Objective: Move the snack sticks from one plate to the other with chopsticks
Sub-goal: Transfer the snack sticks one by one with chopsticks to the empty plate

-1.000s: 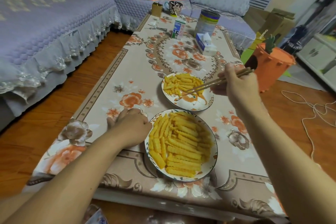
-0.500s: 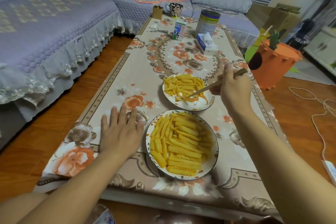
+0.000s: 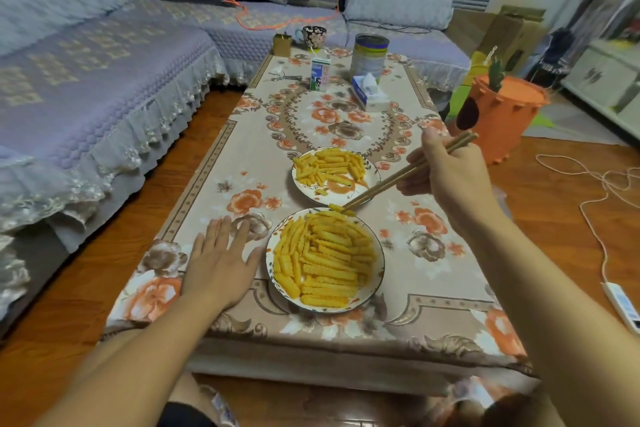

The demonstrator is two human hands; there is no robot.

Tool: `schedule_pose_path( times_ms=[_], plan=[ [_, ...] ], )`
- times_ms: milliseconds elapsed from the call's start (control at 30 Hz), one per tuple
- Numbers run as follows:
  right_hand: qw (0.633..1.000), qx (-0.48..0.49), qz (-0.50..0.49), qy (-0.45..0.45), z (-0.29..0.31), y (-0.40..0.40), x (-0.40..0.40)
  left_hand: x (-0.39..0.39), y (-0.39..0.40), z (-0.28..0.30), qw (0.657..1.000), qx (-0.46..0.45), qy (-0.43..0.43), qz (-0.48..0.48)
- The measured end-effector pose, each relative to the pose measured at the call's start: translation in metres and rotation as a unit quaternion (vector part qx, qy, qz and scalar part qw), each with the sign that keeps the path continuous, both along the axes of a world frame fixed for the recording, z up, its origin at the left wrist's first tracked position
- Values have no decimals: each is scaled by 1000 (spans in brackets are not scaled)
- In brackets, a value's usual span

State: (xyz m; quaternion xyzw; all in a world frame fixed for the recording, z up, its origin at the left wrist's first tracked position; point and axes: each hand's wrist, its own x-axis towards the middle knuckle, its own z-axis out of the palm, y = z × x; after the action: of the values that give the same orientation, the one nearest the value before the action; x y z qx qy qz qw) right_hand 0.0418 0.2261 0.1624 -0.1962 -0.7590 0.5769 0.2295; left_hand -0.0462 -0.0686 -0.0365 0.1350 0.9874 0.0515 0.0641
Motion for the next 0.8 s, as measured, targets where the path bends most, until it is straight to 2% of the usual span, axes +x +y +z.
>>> schedule_pose_path(
  times_ms=[233,433,633,800],
  plan=[
    [997,-7,53,-52,-17,5,-14,6,-1,-3,999,17,28,9],
    [999,-17,-23,-21,-21,41,-43,6,-1,-4,997,52,45,31],
    [999,19,2,-49,-57,36,-98,4,-1,-4,997,50,51,34],
    [997,44,-7,-64,-64,40,-122,3,-1,-2,997,42,48,33]
  ],
)
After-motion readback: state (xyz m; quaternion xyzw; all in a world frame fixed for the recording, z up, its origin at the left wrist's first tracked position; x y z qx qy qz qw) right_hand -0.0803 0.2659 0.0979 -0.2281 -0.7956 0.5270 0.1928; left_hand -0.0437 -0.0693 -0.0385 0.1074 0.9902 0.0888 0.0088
